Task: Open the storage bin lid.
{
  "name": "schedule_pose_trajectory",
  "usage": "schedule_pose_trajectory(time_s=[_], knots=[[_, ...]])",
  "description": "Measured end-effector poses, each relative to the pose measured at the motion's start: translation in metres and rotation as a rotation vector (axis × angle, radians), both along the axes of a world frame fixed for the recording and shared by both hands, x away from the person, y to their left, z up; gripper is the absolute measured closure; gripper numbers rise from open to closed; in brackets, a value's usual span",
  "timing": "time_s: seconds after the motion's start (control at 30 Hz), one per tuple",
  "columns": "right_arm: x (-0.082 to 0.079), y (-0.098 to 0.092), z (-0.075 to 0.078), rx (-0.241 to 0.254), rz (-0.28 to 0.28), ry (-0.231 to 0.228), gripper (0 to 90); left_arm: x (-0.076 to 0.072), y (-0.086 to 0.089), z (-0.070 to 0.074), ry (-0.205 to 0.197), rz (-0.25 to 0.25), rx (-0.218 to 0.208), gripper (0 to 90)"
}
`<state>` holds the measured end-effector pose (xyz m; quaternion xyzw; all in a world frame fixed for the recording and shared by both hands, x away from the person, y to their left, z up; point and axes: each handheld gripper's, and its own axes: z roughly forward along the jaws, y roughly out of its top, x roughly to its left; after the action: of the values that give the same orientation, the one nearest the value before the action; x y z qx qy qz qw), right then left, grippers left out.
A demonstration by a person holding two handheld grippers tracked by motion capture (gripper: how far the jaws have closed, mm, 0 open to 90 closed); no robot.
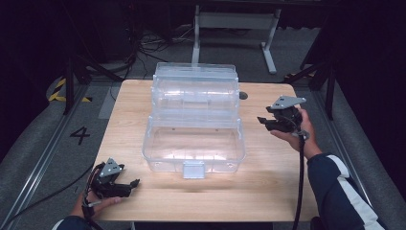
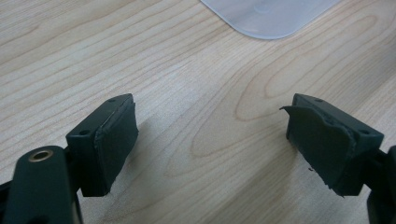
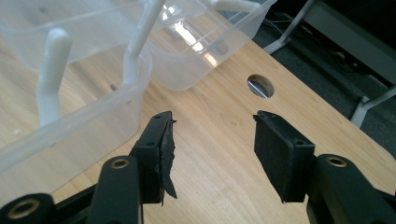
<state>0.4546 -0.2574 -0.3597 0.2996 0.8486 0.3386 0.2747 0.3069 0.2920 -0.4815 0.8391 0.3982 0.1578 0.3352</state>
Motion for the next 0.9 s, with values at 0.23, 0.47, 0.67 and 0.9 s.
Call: schedule_pose_trajectory(time_s=[0.23, 0.47, 0.67, 0.9], knots=[[-0.011, -0.007, -0.009, -0.023, -0.011, 0.005, 46.5, 0.000, 0.000, 0.000, 0.002, -0.003, 0.005, 16.9], [-0.022, -0.016, -0.019, -0.045, -0.015, 0.011, 45.4, 0.000, 0.000, 0.000, -0.001, 0.001, 0.004, 16.9], [-0.030, -0.025, -0.027, -0.034, -0.024, 0.034, 43.8, 0.000, 0.000, 0.001, 0.003, -0.001, 0.008, 16.9], [-0.041, -0.033, -0.037, -0.033, -0.037, 0.036, 43.8, 0.000, 0.000, 0.000, 0.000, 0.000, 0.005, 16.9]])
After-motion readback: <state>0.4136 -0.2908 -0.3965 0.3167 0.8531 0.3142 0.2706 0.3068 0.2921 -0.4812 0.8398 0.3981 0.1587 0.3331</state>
